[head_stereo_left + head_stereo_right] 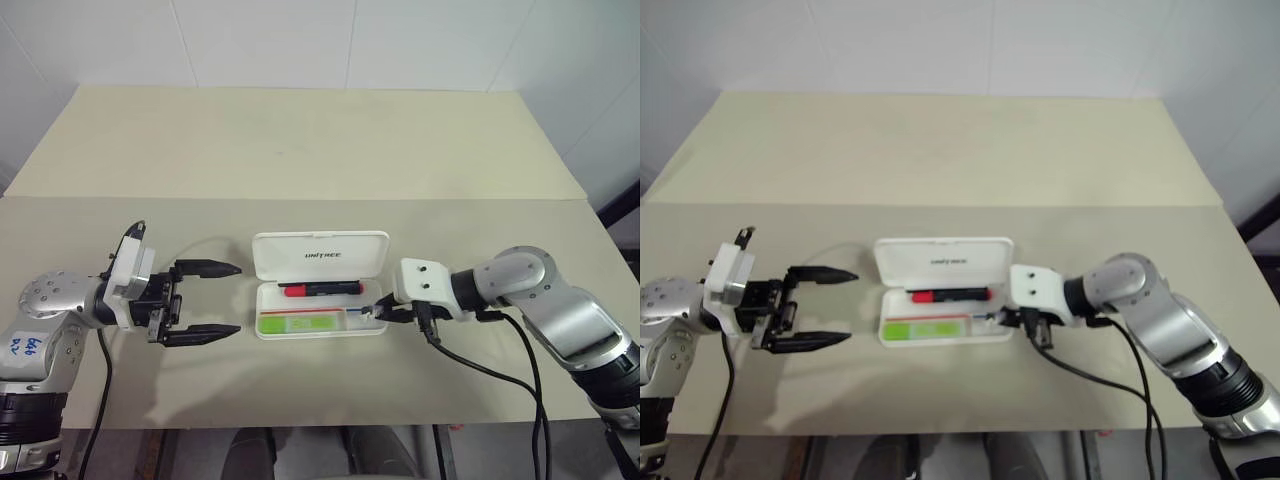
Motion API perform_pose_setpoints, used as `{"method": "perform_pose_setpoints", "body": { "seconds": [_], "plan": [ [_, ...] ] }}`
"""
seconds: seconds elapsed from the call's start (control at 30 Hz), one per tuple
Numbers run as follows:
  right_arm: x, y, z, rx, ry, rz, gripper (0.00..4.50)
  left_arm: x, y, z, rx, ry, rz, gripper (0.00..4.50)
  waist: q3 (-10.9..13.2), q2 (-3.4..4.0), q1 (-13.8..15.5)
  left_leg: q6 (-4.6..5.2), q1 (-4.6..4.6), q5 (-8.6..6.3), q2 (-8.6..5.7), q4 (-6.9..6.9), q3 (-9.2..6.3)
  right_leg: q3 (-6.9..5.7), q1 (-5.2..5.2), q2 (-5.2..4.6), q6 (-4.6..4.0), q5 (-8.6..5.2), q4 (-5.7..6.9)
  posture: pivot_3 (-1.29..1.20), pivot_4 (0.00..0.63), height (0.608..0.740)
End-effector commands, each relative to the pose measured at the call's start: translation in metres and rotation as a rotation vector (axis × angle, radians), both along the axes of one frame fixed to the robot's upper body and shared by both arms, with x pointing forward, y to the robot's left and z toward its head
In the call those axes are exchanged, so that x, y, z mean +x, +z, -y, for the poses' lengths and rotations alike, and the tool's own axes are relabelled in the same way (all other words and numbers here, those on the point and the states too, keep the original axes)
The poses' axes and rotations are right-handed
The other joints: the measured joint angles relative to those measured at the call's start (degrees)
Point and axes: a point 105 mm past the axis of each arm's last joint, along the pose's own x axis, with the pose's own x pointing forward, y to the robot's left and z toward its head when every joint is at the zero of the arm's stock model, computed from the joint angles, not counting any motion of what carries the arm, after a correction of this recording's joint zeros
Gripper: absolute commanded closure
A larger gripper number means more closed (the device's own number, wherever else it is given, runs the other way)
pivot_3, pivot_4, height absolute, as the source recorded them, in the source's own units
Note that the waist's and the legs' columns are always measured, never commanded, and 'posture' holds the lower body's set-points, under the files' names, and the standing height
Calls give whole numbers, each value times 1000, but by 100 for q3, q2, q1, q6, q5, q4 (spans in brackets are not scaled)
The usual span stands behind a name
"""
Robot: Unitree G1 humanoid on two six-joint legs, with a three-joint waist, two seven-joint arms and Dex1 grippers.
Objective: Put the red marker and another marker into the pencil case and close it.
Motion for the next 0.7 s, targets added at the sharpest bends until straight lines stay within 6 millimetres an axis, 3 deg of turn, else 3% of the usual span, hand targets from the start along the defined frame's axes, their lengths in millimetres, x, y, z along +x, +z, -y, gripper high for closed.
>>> {"method": "perform_pose_setpoints", "body": {
  "seconds": [0.03,0.27,0.47,0.6,0.7],
  "plan": [
    [-3,5,-6,15,12,15,2465,-3,7,1,-8,-3,34,0,0,0,1,0,0,0,0,0,0,0,0,0,0,0,0,0,150,740],
    [-2,8,-7,40,1,18,21,-1,7,1,-12,-1,37,0,0,0,-1,0,0,0,0,1,0,0,0,0,0,0,0,0,150,740],
    [7,32,-4,190,-18,82,21,13,5,0,3,71,62,0,0,0,4,0,0,0,-1,2,0,0,2,0,1,1,1,0,150,740],
    [4,57,2,442,39,127,21,24,7,1,-4,112,77,0,-1,-3,14,0,0,0,-2,1,-4,-5,8,1,3,2,-3,0,150,740],
    [2,61,11,528,49,108,21,31,9,0,-11,136,94,0,-1,-3,29,0,1,0,-2,2,-4,-5,11,1,5,3,-3,0,150,740]
  ]
}}
